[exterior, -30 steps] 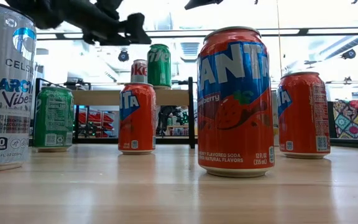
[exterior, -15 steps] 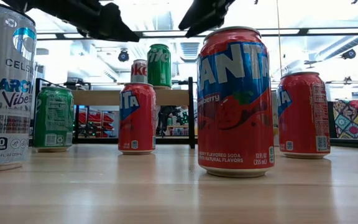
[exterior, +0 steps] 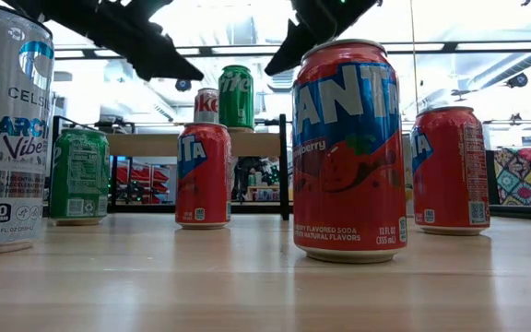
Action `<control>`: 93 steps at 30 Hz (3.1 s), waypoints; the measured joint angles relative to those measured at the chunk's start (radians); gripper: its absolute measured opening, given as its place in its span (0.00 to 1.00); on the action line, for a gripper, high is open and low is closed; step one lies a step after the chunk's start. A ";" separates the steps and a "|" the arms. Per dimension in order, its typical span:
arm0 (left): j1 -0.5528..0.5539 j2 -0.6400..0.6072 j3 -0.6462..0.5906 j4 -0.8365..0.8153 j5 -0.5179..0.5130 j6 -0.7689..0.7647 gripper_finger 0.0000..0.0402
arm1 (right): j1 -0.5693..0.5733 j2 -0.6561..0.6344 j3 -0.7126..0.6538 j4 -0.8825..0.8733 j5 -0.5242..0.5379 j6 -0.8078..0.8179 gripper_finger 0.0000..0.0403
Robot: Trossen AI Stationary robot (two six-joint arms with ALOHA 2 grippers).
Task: Place canned beverage on shelf
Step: Put the middle green soda can on the shelf
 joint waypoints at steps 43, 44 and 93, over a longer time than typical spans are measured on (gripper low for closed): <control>0.233 0.190 0.000 0.375 -0.010 0.006 0.00 | -0.047 0.039 -0.011 0.174 0.007 0.094 0.02; 0.233 0.181 0.000 0.367 -0.010 0.006 0.00 | -0.051 0.051 -0.010 0.191 0.007 0.094 0.02; 0.190 -0.199 -0.132 0.330 -0.001 -0.020 0.00 | -0.080 0.179 0.014 0.467 0.200 0.236 0.02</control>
